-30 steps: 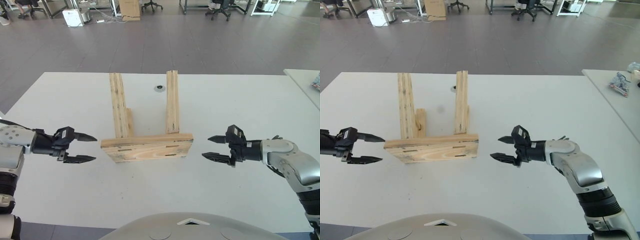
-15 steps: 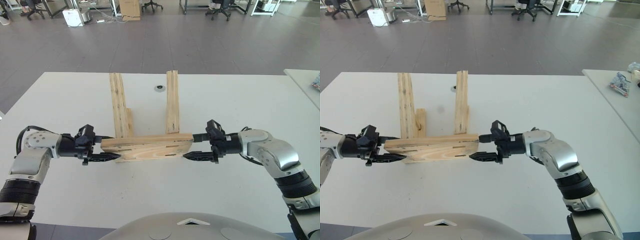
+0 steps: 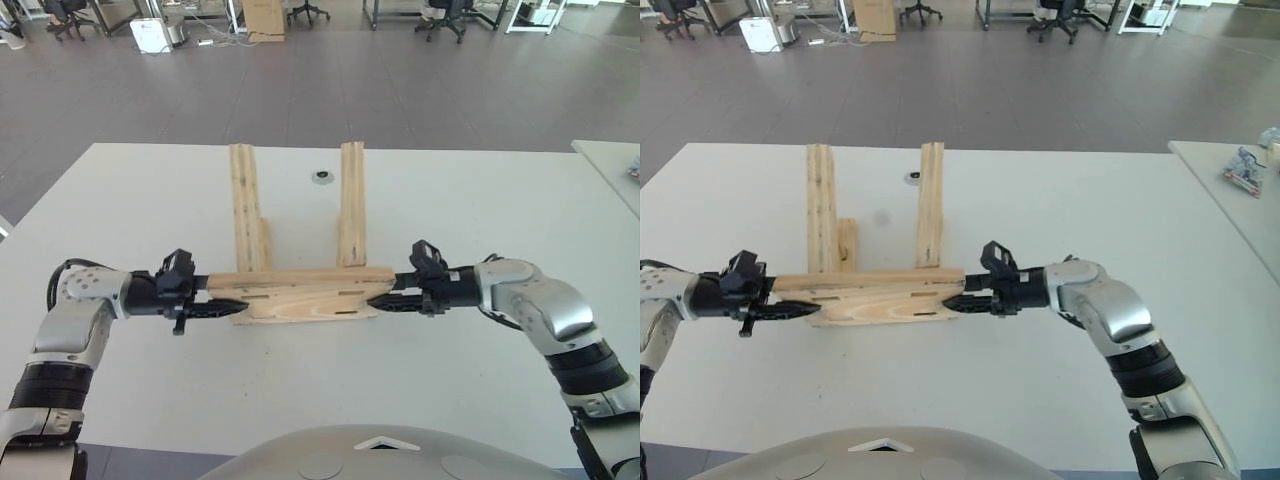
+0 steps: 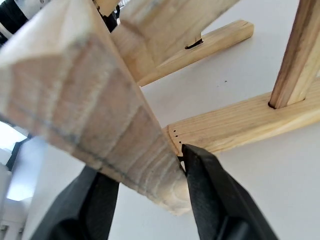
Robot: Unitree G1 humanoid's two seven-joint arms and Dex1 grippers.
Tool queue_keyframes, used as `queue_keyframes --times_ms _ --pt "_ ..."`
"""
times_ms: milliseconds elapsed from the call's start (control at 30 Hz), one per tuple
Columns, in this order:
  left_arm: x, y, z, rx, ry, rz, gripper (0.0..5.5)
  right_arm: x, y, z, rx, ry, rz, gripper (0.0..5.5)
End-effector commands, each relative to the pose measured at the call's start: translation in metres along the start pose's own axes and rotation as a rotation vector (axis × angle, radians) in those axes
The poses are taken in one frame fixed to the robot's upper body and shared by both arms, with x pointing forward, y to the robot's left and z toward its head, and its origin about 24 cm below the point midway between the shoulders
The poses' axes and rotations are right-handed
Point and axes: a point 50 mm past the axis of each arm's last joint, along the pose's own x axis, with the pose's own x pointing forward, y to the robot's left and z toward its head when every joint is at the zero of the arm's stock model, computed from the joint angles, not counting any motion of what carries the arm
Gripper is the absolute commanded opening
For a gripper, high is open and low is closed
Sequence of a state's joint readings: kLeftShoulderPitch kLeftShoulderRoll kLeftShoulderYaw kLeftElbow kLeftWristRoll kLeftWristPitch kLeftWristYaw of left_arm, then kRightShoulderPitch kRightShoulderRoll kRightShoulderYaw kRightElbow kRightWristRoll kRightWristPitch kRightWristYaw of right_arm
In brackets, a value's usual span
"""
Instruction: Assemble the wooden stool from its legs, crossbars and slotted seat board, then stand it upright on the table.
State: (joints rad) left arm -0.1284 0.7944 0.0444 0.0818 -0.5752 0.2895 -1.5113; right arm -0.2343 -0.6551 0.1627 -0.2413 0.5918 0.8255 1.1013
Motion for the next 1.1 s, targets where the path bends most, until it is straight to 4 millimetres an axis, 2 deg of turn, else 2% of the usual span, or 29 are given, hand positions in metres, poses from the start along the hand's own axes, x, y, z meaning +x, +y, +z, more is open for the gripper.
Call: queue_keyframes --times_ms 33,133,233,300,367,433,533,600,700,833,900,967,1033,1100 --pt "0.033 0.011 0.089 0.002 -0.292 -0.161 1.69 -0.002 0.034 0.053 -0.031 -0.151 0.245 1.91" --pt "0.033 0.012 0.150 -0.124 -0.368 -0.293 1.66 -0.027 0.051 0.100 -0.063 -0.234 0.331 1.83" --pt "0.032 0.012 0.191 -0.198 -0.472 -0.397 1.66 -0.048 0.067 0.145 -0.077 -0.345 0.470 1.58" --pt "0.035 0.012 0.202 -0.240 -0.507 -0.430 1.66 -0.054 0.071 0.161 -0.087 -0.405 0.488 1.44" --pt "0.038 0.012 0.199 -0.275 -0.479 -0.413 1.66 -0.060 0.072 0.171 -0.084 -0.463 0.466 1.33" --pt "0.038 0.016 0.195 -0.310 -0.451 -0.317 1.66 -0.072 0.068 0.183 -0.065 -0.556 0.404 1.33" --pt "0.032 0.035 0.215 -0.357 -0.618 -0.142 1.66 -0.083 0.051 0.201 0.044 -0.726 0.238 1.33" --pt "0.029 0.047 0.227 -0.386 -0.731 -0.015 1.66 -0.080 0.038 0.202 0.145 -0.778 0.109 1.33" --pt "0.032 0.054 0.234 -0.418 -0.757 0.121 1.66 -0.073 0.029 0.198 0.232 -0.774 0.003 1.33" --pt "0.038 0.048 0.238 -0.461 -0.752 0.130 1.66 -0.064 0.021 0.189 0.302 -0.698 -0.129 1.34" --pt "0.033 0.053 0.241 -0.502 -0.792 0.155 1.66 -0.059 0.015 0.186 0.317 -0.656 -0.212 1.35" --pt "0.030 0.062 0.241 -0.543 -0.759 0.287 1.66 -0.055 0.008 0.183 0.348 -0.630 -0.295 1.37" --pt "0.030 0.078 0.235 -0.646 -0.700 0.487 1.66 -0.053 -0.010 0.182 0.446 -0.632 -0.455 1.41" --pt "0.030 0.090 0.231 -0.792 -0.678 0.523 1.66 -0.049 -0.021 0.183 0.533 -0.620 -0.540 1.41"
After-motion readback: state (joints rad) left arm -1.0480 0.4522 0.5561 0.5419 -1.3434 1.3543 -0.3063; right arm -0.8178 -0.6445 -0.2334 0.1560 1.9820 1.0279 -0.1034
